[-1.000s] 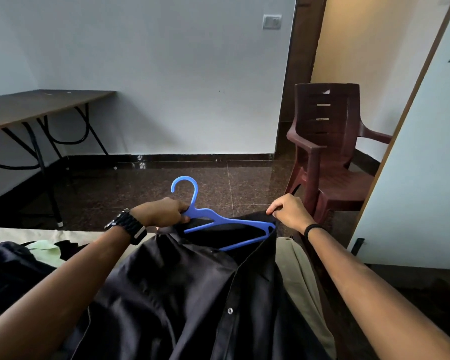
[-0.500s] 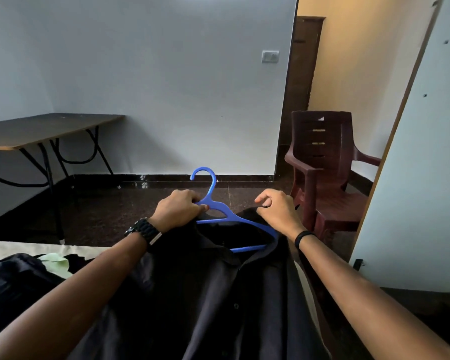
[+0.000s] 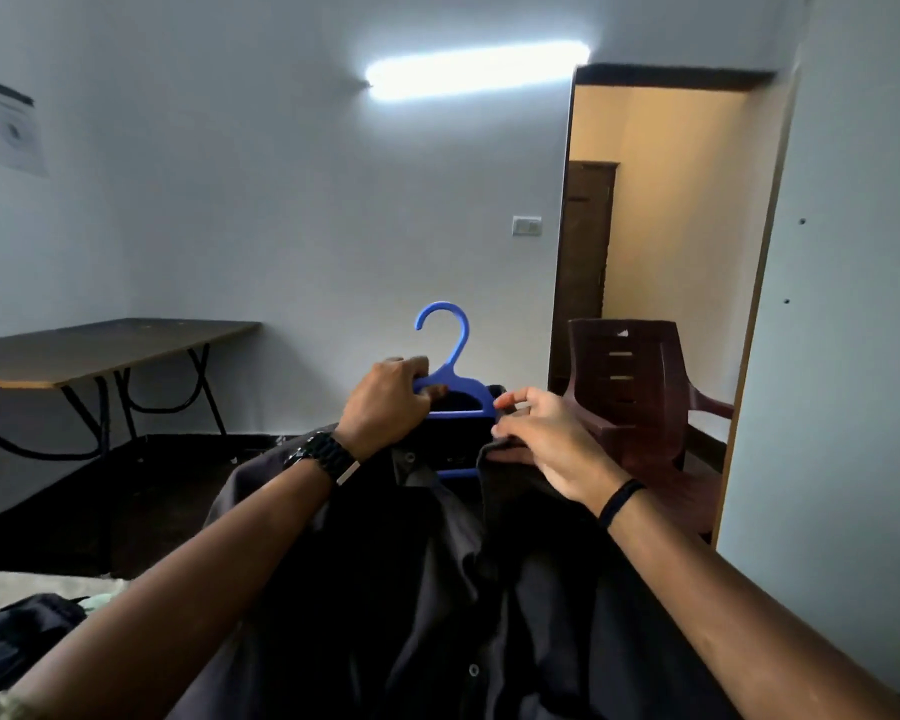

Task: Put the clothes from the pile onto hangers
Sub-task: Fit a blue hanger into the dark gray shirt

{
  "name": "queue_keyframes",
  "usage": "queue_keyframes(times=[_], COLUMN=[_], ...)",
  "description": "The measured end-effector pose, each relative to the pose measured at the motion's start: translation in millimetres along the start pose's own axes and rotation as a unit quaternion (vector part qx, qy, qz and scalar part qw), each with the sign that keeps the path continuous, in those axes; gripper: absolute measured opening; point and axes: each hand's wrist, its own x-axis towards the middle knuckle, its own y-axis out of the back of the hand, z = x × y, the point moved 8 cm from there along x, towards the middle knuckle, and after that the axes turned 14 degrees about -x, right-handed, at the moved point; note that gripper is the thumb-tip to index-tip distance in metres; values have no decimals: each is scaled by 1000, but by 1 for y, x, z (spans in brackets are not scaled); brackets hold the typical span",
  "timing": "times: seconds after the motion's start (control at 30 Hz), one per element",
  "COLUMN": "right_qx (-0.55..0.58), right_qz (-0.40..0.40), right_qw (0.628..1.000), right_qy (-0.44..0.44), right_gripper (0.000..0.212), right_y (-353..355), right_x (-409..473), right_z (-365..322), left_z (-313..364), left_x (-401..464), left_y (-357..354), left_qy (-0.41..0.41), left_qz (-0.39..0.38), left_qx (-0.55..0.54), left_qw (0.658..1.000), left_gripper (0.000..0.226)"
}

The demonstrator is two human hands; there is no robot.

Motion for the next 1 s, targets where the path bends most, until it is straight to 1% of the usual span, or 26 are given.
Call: queue_keyframes(times=[0.03, 0.07, 0.1, 0.13, 0.17, 0.2, 0.23, 0.27, 0.3, 0.33, 0.37, 0.4, 0.43, 0.5, 0.53, 0.57, 0.6, 0.67, 0.73, 0.8, 0.83, 0.9, 0.93, 1.0], right_qx=[-95, -196, -269, -302, -303, -293, -293, -313, -339, -364, -385, -405, -420, -430, -428, -430, -439, -467, -469, -458, -453, -438, -428, -417], right_qz=[-2, -25, -65, -97, -98, -62, 11, 100, 174, 212, 215, 193, 151, 42, -6, -37, -50, -46, -32, -9, 4, 29, 33, 26], right_qw=[995, 979, 958, 945, 944, 948, 944, 925, 896, 869, 856, 857, 868, 889, 893, 892, 886, 868, 864, 868, 870, 877, 882, 888], right_qy=[33, 59, 72, 76, 87, 112, 149, 190, 230, 260, 270, 253, 218, 151, 137, 134, 141, 165, 182, 193, 196, 196, 194, 189], right_gripper=[26, 30, 36, 38, 34, 26, 17, 10, 8, 8, 12, 20, 31, 46, 48, 47, 42, 28, 27, 26, 26, 27, 28, 24], right_y=[2, 2, -1, 1, 7, 19, 37, 58, 77, 89, 97, 103, 106, 104, 99, 94, 90, 84, 81, 84, 87, 93, 95, 97], right_x=[-1, -3, -5, -6, -6, -6, -4, -4, -6, -8, -4, 3, 12, 25, 28, 31, 34, 37, 39, 39, 39, 39, 39, 41], right_z=[-10, -18, -22, -26, -34, -48, -68, -88, -111, -131, -145, -153, -156, -159, -161, -164, -168, -178, -187, -193, -196, -201, -203, -207], left_z=[8, 16, 23, 31, 38, 47, 56, 63, 71, 78, 85, 91, 97, 109, 113, 118, 121, 125, 121, 110, 103, 90, 84, 73], left_x=[6, 11, 16, 21, 24, 28, 32, 35, 38, 40, 44, 46, 49, 52, 54, 55, 56, 59, 63, 66, 65, 61, 59, 57], left_y=[4, 8, 12, 18, 25, 33, 40, 47, 53, 58, 62, 65, 69, 76, 79, 81, 82, 83, 86, 89, 91, 93, 93, 94], left_qy=[-10, -18, -28, -42, -59, -79, -101, -125, -149, -169, -185, -198, -208, -226, -231, -234, -233, -227, -211, -181, -170, -164, -164, -158], left_qz=[2, 2, 2, 6, 14, 27, 39, 48, 55, 61, 69, 77, 88, 115, 127, 138, 146, 150, 134, 92, 70, 38, 26, 3], left_qx=[-22, -38, -52, -64, -75, -83, -88, -92, -93, -91, -88, -85, -84, -85, -85, -82, -76, -68, -83, -144, -168, -173, -167, -153], left_qw=[1000, 999, 998, 997, 995, 993, 990, 987, 983, 979, 976, 973, 971, 964, 961, 959, 958, 960, 965, 968, 968, 970, 972, 976], left_gripper=[36, 34, 31, 27, 23, 19, 16, 13, 9, 8, 9, 12, 14, 18, 19, 18, 18, 17, 16, 19, 24, 35, 37, 31])
